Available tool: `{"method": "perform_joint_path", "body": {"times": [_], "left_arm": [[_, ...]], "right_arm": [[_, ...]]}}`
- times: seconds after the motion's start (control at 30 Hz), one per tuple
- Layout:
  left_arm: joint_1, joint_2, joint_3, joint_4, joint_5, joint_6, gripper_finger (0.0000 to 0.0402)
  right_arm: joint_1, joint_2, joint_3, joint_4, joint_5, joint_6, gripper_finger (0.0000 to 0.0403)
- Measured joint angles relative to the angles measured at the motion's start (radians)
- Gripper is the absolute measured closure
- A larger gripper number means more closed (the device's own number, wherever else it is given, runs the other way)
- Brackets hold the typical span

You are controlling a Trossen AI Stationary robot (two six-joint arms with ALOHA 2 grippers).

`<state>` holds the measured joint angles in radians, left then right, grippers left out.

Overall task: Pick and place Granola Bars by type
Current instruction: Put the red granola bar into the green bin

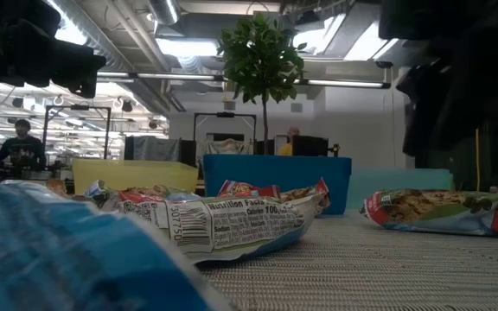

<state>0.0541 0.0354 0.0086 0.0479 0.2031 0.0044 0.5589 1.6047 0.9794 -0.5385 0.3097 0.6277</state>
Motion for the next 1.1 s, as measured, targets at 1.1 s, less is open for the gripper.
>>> {"method": "perform_joint_path", "body": {"times": [1.1], "left_arm": [[0.0,0.0,0.0,0.0,0.0,0.0,0.0304]], "right_arm": [[-0.014,0.0,0.001,0.012,-0.023,-0.003,0.0137]]}}
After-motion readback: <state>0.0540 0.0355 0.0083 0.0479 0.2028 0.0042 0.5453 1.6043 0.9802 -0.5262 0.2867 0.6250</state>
